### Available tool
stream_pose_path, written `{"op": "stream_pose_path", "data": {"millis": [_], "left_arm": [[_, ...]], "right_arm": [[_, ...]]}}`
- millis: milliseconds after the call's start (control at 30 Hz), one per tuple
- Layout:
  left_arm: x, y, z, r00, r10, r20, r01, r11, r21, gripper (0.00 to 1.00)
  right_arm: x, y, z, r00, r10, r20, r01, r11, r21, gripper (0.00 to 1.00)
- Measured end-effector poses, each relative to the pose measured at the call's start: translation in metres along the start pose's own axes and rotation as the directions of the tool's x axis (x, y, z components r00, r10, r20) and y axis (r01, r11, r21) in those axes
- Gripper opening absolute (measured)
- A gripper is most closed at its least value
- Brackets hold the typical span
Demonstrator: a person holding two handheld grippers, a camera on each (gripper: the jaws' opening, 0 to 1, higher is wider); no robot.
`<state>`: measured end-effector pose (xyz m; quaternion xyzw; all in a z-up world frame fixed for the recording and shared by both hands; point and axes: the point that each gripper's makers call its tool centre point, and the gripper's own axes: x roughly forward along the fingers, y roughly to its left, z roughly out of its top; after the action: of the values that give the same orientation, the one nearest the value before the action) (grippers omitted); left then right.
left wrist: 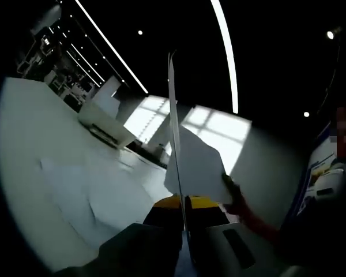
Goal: Organize the stack of printing papers by aligning and flattening the scattered papers on the table
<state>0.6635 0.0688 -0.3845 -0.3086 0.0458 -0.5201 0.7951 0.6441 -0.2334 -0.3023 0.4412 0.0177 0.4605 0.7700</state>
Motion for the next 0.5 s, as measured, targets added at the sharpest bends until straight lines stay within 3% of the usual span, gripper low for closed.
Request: {"op": "stream_pose_path", "data": {"millis": [500], "left_arm": [[0.000, 0.000, 0.000, 1.000, 0.001, 0.001, -0.001, 1.000, -0.001, 0.06]], "right_arm": [[0.000, 0.008, 0.020, 0.999, 0.030, 0.037, -0.030, 1.000, -0.004, 0.01]]}}
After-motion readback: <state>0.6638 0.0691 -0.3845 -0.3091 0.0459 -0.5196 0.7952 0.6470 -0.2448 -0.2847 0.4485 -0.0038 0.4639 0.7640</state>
